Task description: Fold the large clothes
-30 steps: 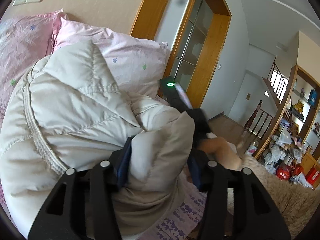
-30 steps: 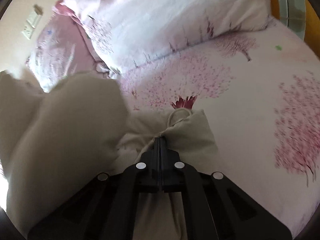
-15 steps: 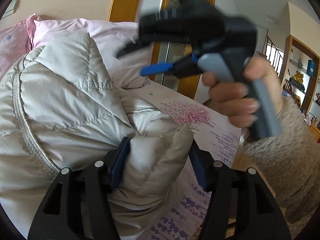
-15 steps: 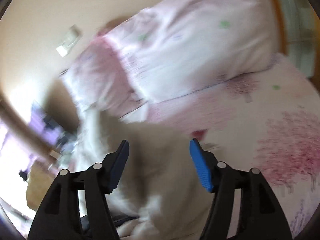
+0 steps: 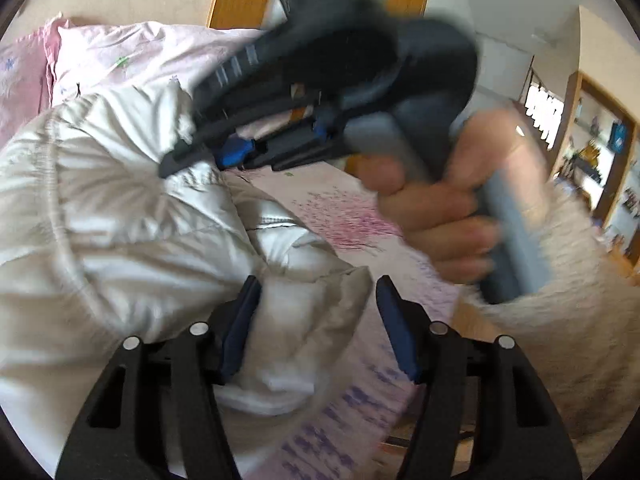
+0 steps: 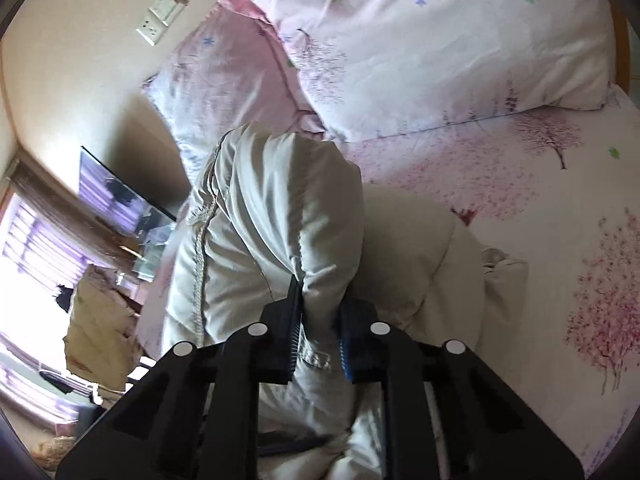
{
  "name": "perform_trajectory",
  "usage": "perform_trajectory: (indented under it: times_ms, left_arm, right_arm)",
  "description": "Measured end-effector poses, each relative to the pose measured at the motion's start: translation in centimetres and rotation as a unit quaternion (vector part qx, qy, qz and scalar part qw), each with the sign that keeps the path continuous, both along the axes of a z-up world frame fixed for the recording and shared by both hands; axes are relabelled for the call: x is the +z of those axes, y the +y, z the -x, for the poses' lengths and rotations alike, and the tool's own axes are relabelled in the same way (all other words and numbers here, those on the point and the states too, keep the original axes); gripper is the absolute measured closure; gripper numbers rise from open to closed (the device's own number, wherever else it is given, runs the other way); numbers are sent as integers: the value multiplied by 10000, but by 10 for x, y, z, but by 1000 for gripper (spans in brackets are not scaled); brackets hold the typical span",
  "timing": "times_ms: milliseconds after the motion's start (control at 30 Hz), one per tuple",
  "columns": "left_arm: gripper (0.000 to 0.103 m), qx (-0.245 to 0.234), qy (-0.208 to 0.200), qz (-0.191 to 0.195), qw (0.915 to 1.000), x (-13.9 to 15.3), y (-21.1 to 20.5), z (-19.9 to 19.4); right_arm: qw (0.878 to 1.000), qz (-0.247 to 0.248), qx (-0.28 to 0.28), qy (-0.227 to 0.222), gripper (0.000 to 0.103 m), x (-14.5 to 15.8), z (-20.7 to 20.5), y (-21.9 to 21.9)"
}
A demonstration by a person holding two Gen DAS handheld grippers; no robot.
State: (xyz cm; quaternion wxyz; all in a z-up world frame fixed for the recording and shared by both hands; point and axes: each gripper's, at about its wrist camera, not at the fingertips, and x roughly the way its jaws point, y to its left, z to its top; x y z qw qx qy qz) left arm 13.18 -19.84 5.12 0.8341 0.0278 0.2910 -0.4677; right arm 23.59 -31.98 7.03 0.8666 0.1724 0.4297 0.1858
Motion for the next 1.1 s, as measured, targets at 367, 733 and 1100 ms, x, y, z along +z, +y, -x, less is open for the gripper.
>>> perform_trajectory:
  times_ms: [367,733,1100]
  left_arm:
    - [30,1657,-602,91,9843,73,141,-59]
    - [29,2019,-297,-674,9766,29,129,-117]
    - [29,1691,17,-1126,9791,7,103,-126]
  right_arm:
    - [9981,401,-446,-134,90,1,9,-21]
    - [9960,475,-727,192,84,-28,0,-32]
    - [9887,657,-984,-917,79,7,48,-29]
